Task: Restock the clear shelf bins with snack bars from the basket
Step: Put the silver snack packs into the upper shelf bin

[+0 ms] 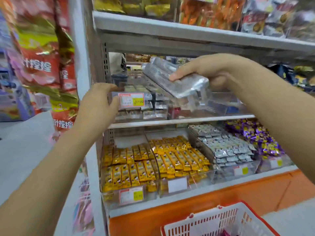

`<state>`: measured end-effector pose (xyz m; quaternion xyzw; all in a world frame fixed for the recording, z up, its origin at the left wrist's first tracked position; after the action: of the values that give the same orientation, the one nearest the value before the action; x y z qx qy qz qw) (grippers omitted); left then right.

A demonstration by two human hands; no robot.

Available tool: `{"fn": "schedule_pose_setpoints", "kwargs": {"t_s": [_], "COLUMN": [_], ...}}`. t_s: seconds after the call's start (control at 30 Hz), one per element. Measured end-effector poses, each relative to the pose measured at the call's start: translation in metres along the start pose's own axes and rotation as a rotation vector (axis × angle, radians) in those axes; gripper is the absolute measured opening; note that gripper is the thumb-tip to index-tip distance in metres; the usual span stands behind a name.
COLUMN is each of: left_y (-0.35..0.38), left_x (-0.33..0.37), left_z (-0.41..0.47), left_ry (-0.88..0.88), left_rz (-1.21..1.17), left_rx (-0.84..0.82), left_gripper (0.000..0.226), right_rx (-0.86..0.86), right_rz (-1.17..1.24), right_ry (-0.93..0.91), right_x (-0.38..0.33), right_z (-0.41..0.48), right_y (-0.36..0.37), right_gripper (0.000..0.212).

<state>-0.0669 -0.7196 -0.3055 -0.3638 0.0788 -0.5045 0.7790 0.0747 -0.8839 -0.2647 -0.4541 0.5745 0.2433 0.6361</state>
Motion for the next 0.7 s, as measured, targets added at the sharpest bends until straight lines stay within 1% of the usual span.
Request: {"fn": "schedule_pose_setpoints", "kwargs": {"t_s": [0.07,0.13,0.2,0.27,0.43,0.5,0.57,0.7], "left_y": [0.011,0.023,0.027,0.026,0.029,0.028,0.028,0.029], "left_x": [-0.009,-0.017,-0.026,-0.032,-0.035,-0.036,-0.036,-0.034], "left_z": [0.009,0.014,0.016,0.018,0.021,0.021,0.021,0.019], "left_ry": [0.078,0.138,0.151,0.164,0.234,0.244,0.263,0.285], "left_rz": [0.093,0.158,0.156,0.136,0.117,0.108,0.109,0.097], "left_rx": [-0.04,-0.078,-0.077,-0.072,-0.123,-0.115,-0.11,-0.111], "left_gripper": [0.038,0.04,0.042,0.043,0.047,0.048,0.049,0.052], "right_rx": [0.05,0.097,0.113,0.139,0.182,0.184,0.177,0.209], "right_rz": [-0.04,-0.078,-0.137,-0.206,-0.33,-0.374,-0.442,-0.568], "right_ry": [0.022,0.016,0.051,0.077,0.018,0.006,0.013,-0.01], "right_x": [-0.016,-0.032,-0.041,-0.049,-0.062,-0.062,-0.06,-0.061], "right_z": [0.032,0.066,0.094,0.116,0.156,0.174,0.191,0.21], "right_y": [-0.001,0.003,0.015,0.03,0.067,0.077,0.086,0.092], "right_gripper": [0.018,0.015,0.013,0.016,0.017,0.012,0.018,0.017]}}
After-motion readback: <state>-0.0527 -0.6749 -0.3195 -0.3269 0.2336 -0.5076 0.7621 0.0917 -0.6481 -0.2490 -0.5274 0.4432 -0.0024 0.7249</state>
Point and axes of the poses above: each hand's wrist, its own z-axis towards the middle knuckle, its own y-axis out of the palm, x = y × z, the point moved 8 cm from there along z, towards the middle knuckle, and after that the axes turned 15 degrees about z, right-handed, at the moved point
